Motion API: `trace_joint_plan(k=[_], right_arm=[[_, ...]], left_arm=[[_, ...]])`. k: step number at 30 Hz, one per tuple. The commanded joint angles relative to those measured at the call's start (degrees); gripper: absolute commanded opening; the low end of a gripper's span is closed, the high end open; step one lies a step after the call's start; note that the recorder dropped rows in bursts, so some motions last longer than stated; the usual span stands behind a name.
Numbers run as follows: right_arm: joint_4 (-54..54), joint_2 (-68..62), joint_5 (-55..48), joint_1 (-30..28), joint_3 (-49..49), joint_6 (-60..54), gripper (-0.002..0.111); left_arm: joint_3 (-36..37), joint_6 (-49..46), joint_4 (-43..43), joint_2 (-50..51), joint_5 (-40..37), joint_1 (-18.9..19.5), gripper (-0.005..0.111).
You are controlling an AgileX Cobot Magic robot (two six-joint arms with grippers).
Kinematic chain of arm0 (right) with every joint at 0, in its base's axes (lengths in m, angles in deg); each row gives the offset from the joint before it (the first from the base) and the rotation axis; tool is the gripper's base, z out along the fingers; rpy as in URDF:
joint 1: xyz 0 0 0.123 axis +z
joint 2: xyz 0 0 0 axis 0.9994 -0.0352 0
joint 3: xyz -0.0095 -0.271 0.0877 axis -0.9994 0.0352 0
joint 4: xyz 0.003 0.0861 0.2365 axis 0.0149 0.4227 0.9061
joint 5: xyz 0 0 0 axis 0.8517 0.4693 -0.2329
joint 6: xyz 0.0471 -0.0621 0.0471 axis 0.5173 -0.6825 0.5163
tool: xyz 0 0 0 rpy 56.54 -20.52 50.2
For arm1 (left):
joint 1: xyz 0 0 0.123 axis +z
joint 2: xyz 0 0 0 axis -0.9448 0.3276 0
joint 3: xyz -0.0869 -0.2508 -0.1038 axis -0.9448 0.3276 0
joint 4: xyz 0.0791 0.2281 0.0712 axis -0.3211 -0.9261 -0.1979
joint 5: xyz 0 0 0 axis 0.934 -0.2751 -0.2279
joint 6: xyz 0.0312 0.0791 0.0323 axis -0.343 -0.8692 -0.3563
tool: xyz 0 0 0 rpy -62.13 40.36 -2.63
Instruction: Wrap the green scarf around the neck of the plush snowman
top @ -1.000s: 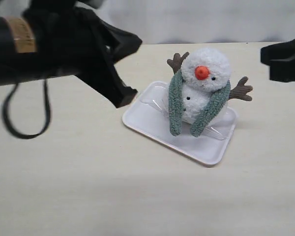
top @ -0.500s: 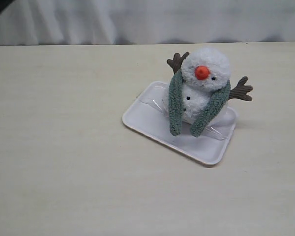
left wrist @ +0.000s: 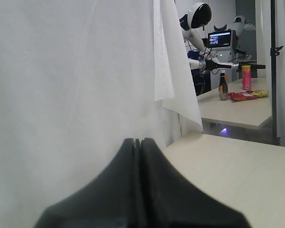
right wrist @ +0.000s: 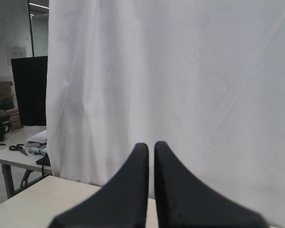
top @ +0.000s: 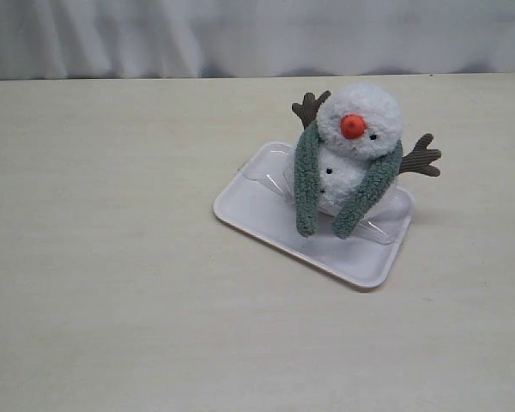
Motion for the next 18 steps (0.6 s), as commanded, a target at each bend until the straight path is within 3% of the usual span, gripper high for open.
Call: trace_joint_plan(k=[1,18], right_arm=[[-0.5,0.7,-0.1,0.1,0.3,0.1,0.004],[-0.5,0.7,-0.1,0.1,0.3,0.1,0.004]], left_arm=[[0.2,0.6,0.1,-0.3,-0.2,0.1,0.0],[0.2,0.6,0.0,-0.6,-0.8,0.1,0.0]])
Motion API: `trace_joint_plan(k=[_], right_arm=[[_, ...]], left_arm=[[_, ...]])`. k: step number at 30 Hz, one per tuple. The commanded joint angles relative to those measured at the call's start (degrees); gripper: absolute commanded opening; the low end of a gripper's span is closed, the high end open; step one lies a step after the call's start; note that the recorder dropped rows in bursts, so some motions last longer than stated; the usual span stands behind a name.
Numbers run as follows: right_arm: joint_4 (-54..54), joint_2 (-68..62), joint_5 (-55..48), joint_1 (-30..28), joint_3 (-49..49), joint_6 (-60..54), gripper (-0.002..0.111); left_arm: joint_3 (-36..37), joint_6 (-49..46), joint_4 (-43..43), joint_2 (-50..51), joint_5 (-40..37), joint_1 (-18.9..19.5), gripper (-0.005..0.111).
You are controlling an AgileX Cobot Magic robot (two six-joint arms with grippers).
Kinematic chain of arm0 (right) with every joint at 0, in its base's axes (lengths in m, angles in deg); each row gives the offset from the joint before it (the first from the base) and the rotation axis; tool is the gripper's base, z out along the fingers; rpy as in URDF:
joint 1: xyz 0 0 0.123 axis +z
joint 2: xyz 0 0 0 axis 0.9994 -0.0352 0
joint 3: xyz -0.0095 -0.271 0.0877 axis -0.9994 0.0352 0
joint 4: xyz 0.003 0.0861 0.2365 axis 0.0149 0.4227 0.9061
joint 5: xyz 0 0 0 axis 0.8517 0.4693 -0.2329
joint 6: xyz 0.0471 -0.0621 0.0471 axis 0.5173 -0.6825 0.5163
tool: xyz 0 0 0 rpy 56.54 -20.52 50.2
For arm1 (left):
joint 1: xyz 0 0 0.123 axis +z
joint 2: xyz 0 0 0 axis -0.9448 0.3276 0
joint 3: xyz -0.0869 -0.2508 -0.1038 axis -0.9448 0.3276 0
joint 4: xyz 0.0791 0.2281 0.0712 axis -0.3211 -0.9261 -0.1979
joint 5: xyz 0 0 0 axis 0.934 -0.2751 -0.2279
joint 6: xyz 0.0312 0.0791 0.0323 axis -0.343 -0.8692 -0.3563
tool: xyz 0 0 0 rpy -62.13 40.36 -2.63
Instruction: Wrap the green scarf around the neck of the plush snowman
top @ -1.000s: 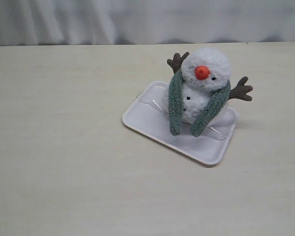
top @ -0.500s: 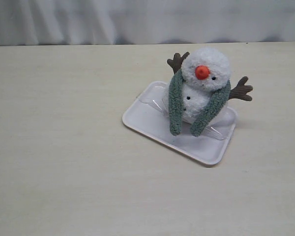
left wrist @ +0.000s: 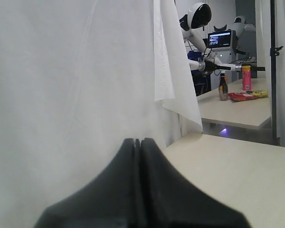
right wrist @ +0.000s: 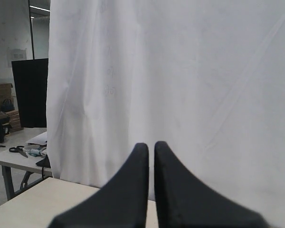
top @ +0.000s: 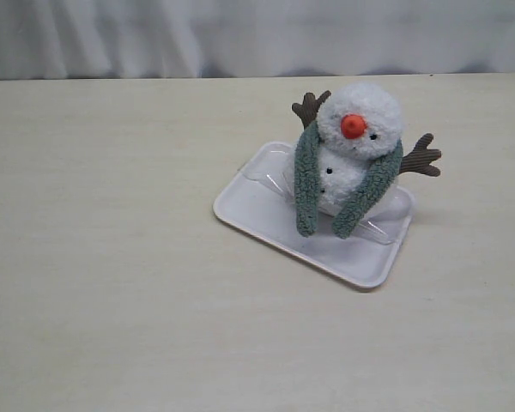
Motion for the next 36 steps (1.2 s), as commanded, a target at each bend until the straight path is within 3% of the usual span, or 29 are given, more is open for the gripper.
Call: trace_joint_plan(k=[1,5,8,18,28,36], right_arm=[[-0.5,0.2,-0.1,0.1,0.3,0.1,0.004],[-0.5,0.2,-0.1,0.1,0.3,0.1,0.004],[-0.5,0.2,-0.1,0.1,0.3,0.1,0.004],[-0.5,0.2,-0.1,0.1,0.3,0.1,0.004],[-0.5,0.2,-0.1,0.1,0.3,0.1,0.004],[-0.5,0.2,-0.1,0.1,0.3,0.1,0.004]], left_arm=[[0.2,0.5,0.0,-0.1,-1.0,0.2,0.0],[0.3,1.2,0.1,-0.6,-10.9,5.1,0.0],[2.6,1.7,1.0,-3.0,-13.6,9.5,0.0],[15.4,9.9,2.1,-15.3,-1.0,20.5,0.0],[22.1,12.9,2.1,-23.6,-1.0,34.2,0.0],[27.0,12.9,2.1,-27.0,-1.0,38.8,0.0]])
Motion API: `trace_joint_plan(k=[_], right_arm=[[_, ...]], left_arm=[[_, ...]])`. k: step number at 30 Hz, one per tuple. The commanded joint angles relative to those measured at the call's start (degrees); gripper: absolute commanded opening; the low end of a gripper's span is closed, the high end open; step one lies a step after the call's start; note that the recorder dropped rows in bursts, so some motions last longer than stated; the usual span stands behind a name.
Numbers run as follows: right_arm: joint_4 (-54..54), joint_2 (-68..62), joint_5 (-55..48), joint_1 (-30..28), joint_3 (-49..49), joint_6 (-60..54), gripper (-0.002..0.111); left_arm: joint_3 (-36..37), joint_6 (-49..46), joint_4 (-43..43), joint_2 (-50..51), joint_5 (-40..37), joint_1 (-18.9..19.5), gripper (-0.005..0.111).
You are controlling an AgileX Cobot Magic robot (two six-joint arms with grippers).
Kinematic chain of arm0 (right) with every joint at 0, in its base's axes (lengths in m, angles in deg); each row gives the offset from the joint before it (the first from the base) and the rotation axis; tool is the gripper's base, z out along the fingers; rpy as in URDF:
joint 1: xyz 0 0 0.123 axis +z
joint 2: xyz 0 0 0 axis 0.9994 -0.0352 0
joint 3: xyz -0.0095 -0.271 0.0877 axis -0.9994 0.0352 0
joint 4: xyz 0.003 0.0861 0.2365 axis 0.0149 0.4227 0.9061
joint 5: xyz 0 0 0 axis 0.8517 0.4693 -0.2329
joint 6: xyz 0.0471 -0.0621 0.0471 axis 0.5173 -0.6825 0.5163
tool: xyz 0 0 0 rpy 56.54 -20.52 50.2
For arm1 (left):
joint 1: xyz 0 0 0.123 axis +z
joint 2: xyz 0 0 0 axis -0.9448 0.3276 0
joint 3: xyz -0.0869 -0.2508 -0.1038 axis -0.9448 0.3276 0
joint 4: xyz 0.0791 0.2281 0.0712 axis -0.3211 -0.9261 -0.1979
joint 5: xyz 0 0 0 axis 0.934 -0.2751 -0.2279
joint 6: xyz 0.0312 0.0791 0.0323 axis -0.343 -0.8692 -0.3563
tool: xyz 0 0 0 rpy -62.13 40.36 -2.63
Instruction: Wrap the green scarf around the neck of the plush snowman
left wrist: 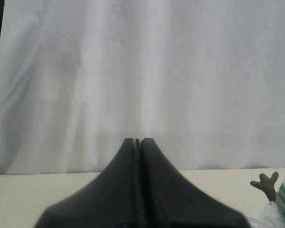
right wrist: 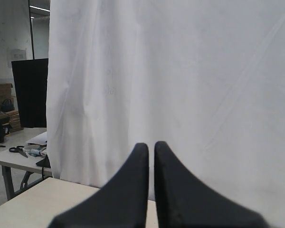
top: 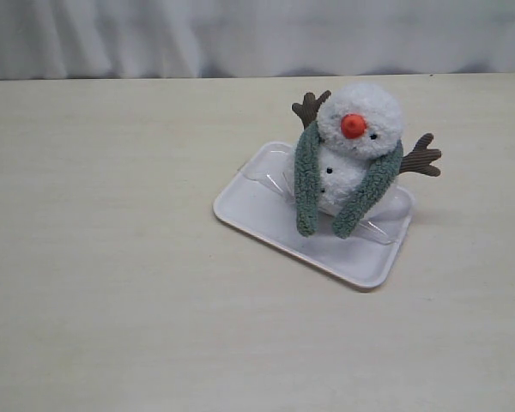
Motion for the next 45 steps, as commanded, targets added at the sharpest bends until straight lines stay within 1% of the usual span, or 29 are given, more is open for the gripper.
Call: trace_joint_plan(k=[1,8,14,19,20,27,30,35,40,43,45], right_arm=[[-0.5,0.2,-0.1,0.1,0.3,0.1,0.004],[-0.5,0.2,-0.1,0.1,0.3,0.1,0.004],[-0.5,0.2,-0.1,0.1,0.3,0.1,0.004],[-0.5,0.2,-0.1,0.1,0.3,0.1,0.004],[-0.5,0.2,-0.1,0.1,0.3,0.1,0.004],[-0.5,0.2,0.0,0.1,0.3,0.1,0.004],[-0.5,0.2,0.0,0.1,0.3,0.1,0.004],[-0.5,0.2,0.0,0.1,0.3,0.1,0.004],[-0.5,0.2,0.0,0.1,0.3,0.1,0.004],[-0.5,0.2,0.0,0.1,0.3,0.1,0.004],[-0.5,0.2,0.0,0.1,0.3,0.1,0.004]], left_arm=[[2.9,0.6,0.6,-1.1,1.4,1.7,0.0],[7.5,0.6,0.3,-1.1,5.4,3.0,0.0],[10.9,0.6,0.2,-7.5,5.8,6.1,0.0],[12.0,0.6,0.2,-10.3,6.6,6.2,0.0],[12.0,0.4,0.0,-10.3,4.7,6.2,0.0],[12.0,-1.8,0.0,-10.3,1.6,6.8,0.0],[12.0,-2.2,-3.2,-10.3,-0.9,7.6,0.0],[12.0,-2.2,-10.0,-10.3,-8.8,8.1,0.0],[12.0,-3.1,-9.8,-10.3,-13.5,8.1,0.0],[12.0,-6.6,-8.1,-10.3,-16.3,8.1,0.0],[12.0,-8.3,-6.9,-10.3,-16.5,8.1,0.0]])
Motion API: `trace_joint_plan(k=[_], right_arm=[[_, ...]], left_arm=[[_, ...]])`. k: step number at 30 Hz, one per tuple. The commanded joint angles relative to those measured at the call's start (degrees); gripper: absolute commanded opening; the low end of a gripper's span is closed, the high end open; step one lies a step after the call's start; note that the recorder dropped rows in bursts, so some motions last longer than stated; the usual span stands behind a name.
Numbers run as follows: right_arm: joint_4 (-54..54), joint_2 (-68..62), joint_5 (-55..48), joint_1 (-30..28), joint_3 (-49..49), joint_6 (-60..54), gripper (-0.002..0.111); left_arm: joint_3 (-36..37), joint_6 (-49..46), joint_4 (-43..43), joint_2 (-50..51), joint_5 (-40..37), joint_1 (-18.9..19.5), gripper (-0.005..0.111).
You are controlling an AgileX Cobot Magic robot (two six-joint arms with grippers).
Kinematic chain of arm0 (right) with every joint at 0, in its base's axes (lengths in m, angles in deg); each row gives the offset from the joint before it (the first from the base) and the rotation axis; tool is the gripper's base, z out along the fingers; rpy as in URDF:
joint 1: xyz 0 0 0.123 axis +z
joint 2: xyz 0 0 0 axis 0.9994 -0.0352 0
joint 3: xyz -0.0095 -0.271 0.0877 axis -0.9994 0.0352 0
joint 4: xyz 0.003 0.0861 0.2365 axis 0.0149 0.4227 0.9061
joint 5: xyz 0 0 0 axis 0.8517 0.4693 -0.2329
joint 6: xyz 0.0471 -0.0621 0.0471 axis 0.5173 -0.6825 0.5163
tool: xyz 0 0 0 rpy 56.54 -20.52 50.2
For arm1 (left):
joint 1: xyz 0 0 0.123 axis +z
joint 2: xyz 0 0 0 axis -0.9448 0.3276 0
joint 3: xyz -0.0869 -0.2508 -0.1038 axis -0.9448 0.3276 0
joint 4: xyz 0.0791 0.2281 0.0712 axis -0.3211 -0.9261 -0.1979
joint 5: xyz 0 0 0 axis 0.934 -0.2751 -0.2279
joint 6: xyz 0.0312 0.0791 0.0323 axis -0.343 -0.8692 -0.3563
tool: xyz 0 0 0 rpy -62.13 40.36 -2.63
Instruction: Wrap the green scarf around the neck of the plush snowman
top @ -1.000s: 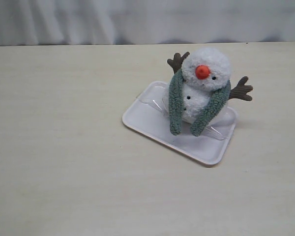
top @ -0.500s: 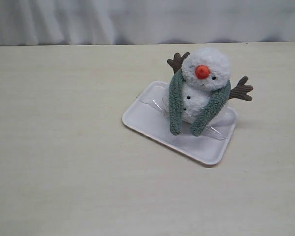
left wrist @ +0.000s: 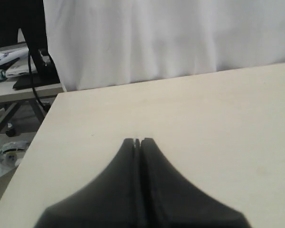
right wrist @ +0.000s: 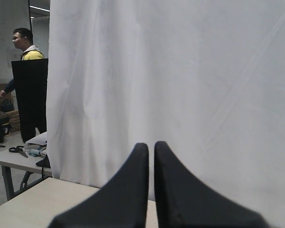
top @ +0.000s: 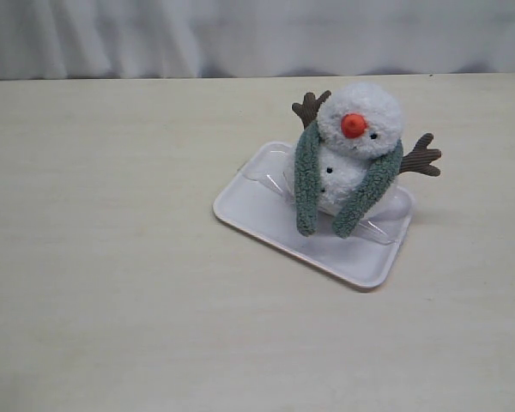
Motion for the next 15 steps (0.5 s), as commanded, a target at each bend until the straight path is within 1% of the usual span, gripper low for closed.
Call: trace_joint_plan(k=[1,15], right_arm=[[-0.5,0.2,0.0,0.1,0.3,0.1,0.004],[-0.5,0.2,0.0,0.1,0.3,0.1,0.004]], left_arm=[[0.2,-3.4,2.2,-0.2,-1.6,0.1,0.0],[0.2,-3.4,3.3,-0.2,-1.8,0.1,0.0]])
